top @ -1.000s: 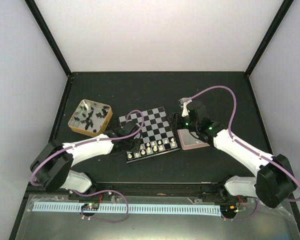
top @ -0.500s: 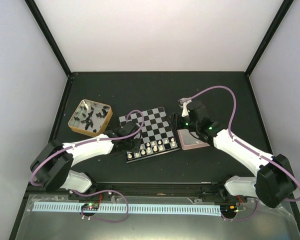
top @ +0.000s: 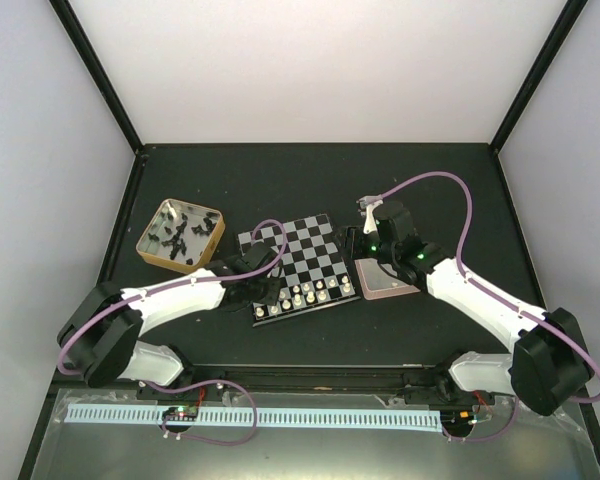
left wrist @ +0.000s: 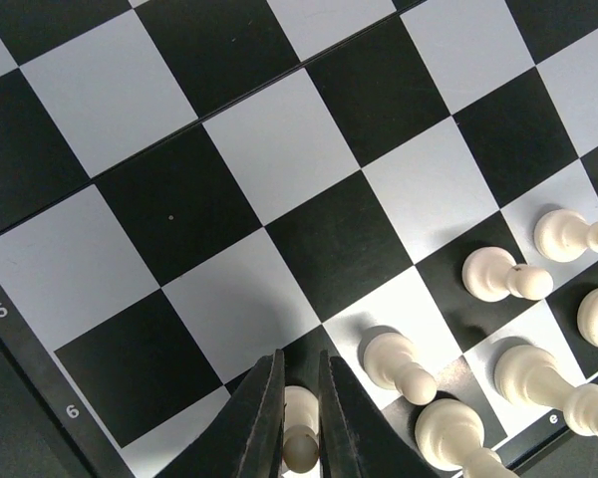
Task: Set up the chess pieces on the board
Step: Place the chess piece on the chessboard, then adjust the storage box at the center of the board.
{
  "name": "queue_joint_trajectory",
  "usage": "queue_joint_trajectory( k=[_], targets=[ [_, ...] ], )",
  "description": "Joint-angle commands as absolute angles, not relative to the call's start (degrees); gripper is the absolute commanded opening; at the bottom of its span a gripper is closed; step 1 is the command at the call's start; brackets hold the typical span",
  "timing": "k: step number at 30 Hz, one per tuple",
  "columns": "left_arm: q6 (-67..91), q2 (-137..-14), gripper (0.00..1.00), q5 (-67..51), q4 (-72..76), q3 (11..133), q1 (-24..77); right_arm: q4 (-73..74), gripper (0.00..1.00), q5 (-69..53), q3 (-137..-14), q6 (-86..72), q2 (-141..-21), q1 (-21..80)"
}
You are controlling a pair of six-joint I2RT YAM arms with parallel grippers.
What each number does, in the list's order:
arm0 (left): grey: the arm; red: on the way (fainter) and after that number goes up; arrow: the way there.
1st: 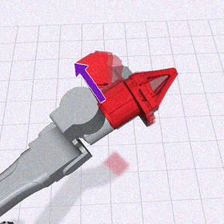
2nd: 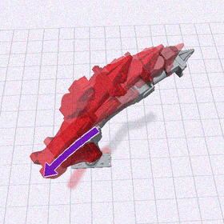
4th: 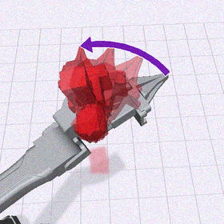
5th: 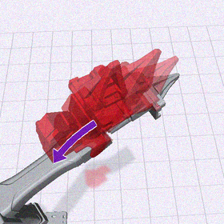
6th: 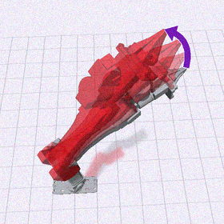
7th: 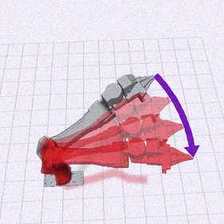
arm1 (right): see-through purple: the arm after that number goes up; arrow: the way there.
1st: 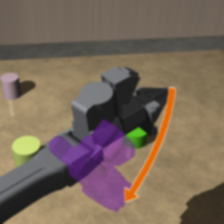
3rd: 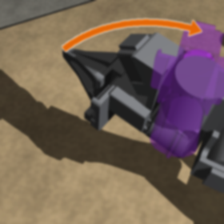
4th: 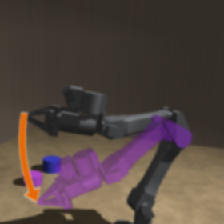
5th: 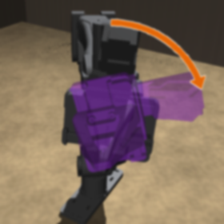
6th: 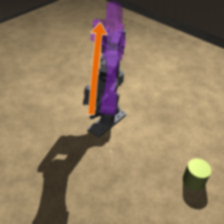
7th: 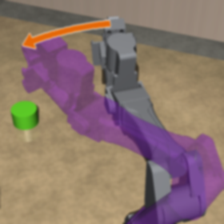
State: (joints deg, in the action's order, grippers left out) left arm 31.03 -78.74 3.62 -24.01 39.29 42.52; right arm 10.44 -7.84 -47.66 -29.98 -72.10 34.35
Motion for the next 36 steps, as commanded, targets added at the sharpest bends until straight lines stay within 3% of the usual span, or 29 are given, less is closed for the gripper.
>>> queue_joint_trajectory(
  k=[1, 17, 24, 36],
  targets=[
    [30.9, -77.2, 0.13, 3.8, -24.7, 40.5, 43.0, 10.5, 0.65, -8.4, -49.1, -30.2, -72.7, 34.1],
    [30.8, -76.9, 0.20, 3.2, -24.7, 41.1, 43.0, 10.7, 0.65, -8.1, -49.1, -30.4, -72.6, 34.0],
    [30.5, -73.8, 0.30, 6.7, -26.5, 44.1, 42.8, 13.1, 0.65, -3.4, -49.1, -31.0, -70.2, 34.0],
    [28.6, -54.2, 0.47, 14.6, -25.7, 44.4, 41.8, 25.5, 0.65, 5.3, -46.6, -38.5, -66.0, 29.5]
  ],
)
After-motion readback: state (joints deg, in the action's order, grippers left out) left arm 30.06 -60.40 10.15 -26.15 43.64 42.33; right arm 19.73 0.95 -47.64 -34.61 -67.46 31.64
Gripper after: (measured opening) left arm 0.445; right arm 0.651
